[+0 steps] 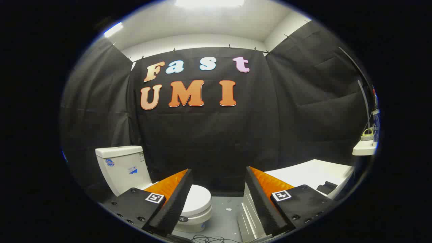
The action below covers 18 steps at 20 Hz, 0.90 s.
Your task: Open the toilet lid.
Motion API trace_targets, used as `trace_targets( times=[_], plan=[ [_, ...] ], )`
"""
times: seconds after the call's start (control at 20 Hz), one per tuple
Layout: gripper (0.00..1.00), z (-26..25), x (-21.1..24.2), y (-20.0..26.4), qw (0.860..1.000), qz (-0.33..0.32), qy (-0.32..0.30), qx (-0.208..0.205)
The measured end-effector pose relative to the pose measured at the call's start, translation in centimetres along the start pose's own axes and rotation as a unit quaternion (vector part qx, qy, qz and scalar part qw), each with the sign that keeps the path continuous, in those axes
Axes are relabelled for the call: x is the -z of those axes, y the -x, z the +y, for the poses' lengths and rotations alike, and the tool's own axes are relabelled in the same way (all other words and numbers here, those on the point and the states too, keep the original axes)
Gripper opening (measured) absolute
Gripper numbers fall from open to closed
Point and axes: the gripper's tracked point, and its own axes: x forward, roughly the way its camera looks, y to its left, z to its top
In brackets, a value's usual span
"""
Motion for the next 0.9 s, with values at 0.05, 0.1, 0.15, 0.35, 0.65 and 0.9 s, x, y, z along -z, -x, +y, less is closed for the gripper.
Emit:
trace_targets(
  times=[0.05,0.1,0.15,0.35,0.65,0.9],
  plan=[
    [1.0,0.0,-0.1,0.0,1.0,-0.001,0.002,0.001],
    [1.0,0.0,-0.1,0.0,1.0,-0.002,0.003,0.001],
    [1.0,0.0,0.1,-0.1,1.0,-0.001,0.004,0.0],
    [1.0,0.2,0.2,-0.1,1.0,0.003,0.005,-0.001],
    [1.0,0.4,0.4,0.0,1.0,0.004,0.01,-0.003],
    [1.0,1.7,0.7,-0.1,1.0,0.016,-0.006,-0.018]
  ],
)
